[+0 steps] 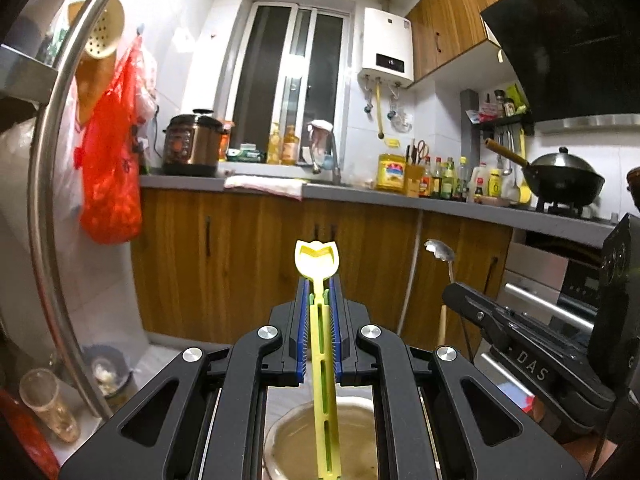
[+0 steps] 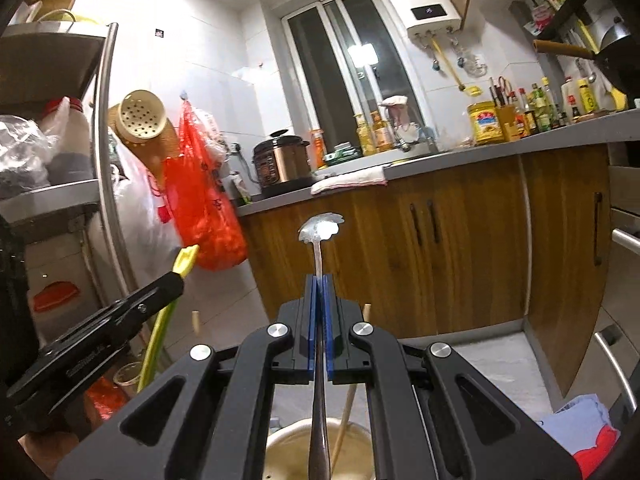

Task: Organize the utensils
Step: 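Lift both utensils, drop them into the ceramic holder cups, open both tools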

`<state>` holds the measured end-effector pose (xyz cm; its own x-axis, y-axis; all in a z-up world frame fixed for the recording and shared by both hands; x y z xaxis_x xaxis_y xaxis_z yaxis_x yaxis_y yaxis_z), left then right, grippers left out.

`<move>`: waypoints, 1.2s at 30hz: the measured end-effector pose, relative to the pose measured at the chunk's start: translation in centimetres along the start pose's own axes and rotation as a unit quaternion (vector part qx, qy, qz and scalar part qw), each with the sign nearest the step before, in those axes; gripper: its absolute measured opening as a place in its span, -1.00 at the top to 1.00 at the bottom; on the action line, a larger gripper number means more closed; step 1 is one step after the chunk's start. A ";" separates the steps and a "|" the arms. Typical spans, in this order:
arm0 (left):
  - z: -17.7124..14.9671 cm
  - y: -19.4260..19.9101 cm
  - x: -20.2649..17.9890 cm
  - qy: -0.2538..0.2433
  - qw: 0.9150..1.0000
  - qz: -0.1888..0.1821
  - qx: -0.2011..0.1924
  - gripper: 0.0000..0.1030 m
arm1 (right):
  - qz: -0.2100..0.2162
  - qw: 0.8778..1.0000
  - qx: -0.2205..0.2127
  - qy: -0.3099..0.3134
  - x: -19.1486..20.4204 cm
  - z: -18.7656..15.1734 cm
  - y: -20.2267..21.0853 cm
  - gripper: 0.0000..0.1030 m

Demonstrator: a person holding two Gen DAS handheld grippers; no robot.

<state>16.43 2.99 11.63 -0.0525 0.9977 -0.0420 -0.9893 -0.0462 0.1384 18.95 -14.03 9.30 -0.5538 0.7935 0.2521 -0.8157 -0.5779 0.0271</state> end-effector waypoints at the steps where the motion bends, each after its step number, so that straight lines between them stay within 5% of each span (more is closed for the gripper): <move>1: -0.1 0.0 -0.1 -0.002 1.000 0.002 -0.002 0.80 | -0.005 1.000 -0.003 0.006 0.0 -0.2 0.0 0.93; 16: -2.2 2.5 0.9 -0.041 0.999 -0.015 0.011 0.79 | 0.000 0.999 0.047 0.025 -1.5 -2.3 1.9 0.93; 28: -3.3 3.5 2.8 -0.038 0.992 -0.038 0.117 0.80 | 0.045 0.991 0.125 0.001 -1.7 -3.5 4.5 0.97; 36: -3.5 3.1 2.3 -0.049 0.990 -0.030 0.132 0.79 | 0.051 0.988 0.145 -0.008 -1.3 -3.7 3.9 0.97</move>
<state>12.73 4.98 8.51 0.0311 0.9988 0.0374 -0.9196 0.0139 0.3925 15.86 -16.64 5.50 -0.6257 0.7272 0.2822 -0.6732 -0.6862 0.2756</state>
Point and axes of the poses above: each gripper's, at about its wrist camera, not at the fingertips, and y roughly against the way its jaws point, x to its left, z to its top, the point moved 1 cm from there along -y, roughly the way its jaws point, and after that the axes turned 13 degrees about z, right-handed, at the moved point
